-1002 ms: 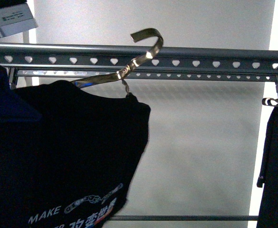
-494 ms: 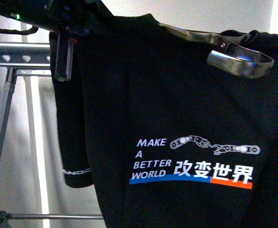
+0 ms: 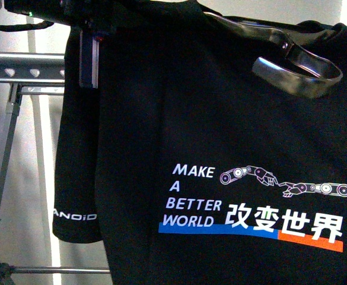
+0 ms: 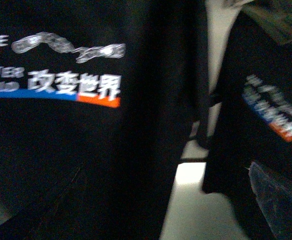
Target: Hang clothes on hanger
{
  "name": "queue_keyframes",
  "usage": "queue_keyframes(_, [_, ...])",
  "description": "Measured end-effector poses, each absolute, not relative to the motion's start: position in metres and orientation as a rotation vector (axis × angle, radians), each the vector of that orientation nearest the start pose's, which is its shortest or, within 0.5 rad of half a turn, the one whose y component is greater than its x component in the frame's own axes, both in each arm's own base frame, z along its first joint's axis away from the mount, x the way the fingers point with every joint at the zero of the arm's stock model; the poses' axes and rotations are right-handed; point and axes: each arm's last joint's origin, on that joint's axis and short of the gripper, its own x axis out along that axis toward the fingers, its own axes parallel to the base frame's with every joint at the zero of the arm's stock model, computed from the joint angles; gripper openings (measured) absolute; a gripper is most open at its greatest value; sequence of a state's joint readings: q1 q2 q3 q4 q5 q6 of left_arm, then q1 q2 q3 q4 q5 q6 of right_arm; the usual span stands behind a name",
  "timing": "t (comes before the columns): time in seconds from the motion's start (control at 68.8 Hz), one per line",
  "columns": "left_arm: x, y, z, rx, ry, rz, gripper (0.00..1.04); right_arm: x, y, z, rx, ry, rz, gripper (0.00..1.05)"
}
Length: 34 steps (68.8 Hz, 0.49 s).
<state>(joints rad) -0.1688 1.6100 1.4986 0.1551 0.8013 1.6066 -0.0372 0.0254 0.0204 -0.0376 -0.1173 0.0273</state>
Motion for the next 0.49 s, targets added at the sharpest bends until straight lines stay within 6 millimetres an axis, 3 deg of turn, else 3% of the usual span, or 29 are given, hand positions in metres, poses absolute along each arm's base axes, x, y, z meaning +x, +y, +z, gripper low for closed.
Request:
queue_keyframes(0.102, [0.360,-0.082,0.404,1.483,-0.807,-0.711,0.04,0.103,-0.007,0.174,0.120,0.120,0.231,0.97])
queue_keyframes(0.247, [0.359,-0.083,0.404,1.484,-0.810,-0.712,0.04,0.118,-0.025,0.213,0.080,0.030,0.262,0.97])
queue_keyframes(0.363, [0.360,-0.082,0.403,1.484,-0.807,-0.711,0.04,0.136,-0.036,0.248,-0.068,-0.071,0.246,0.97])
queue_keyframes(0.494, [0.360,-0.082,0.403,1.486,-0.807,-0.709,0.04,0.169,-0.040,0.283,-0.356,-0.208,0.204,0.97])
